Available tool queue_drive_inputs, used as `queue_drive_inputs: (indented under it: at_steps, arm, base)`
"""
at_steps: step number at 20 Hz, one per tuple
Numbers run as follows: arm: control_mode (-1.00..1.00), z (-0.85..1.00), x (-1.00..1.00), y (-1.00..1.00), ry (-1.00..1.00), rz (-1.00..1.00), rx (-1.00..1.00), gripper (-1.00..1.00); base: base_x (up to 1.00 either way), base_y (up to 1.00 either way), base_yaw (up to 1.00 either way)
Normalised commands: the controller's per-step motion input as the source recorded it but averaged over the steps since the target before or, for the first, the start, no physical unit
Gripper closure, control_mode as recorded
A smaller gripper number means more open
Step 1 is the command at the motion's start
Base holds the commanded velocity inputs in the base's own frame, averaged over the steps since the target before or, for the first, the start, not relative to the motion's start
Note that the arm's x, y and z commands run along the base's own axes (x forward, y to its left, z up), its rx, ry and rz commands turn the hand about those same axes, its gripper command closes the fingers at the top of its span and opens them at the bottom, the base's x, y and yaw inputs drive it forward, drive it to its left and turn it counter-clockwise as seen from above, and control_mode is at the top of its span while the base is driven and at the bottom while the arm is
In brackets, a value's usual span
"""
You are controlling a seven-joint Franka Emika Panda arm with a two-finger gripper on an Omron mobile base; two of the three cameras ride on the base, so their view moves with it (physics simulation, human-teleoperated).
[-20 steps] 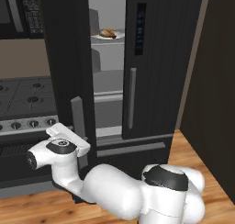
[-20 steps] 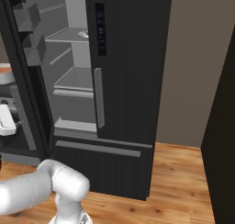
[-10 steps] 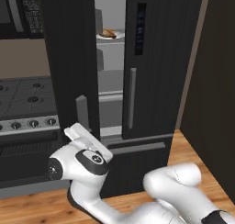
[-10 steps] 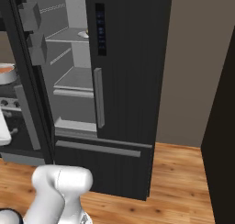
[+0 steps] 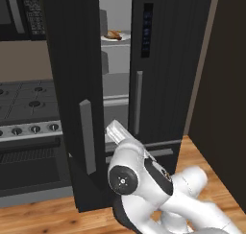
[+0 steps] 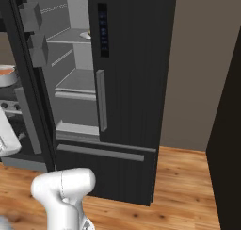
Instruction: Retrieve the chicken drumstick from the fridge and place it on the saucepan with marinade on the stove.
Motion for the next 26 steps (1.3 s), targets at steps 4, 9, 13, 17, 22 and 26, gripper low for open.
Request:
queue_drive_inputs:
  at_steps: [4,9,13,17,22,26]
  arm:
    - [-1.0,0.52,0.04,-1.0,0.0,0.26,0.29,-1.0]
    - [-1.0,0.09,0.57,-0.83,0.12,0.24,0.24,-1.0]
    - [-1.0,0.15,0.51,-0.48,0.03,0.29,0.21,-1.0]
    - [-1.0,0.09,0.34,-0.35,0.0,0.27,0.2,-1.0]
    - [-1.0,0.0,0.55,-0.08,0.0,0.17,0.07,-1.0]
    - [-1.0,0.0,0.85,0.11,0.0,0.13,0.02,-1.0]
  base:
    - [0.0,0.0,0.0]
    - [0.0,0.0,0.0]
    - [0.0,0.0,0.0]
    - [0.0,0.0,0.0]
    - [0.0,0.0,0.0]
    - [0.0,0.0,0.0]
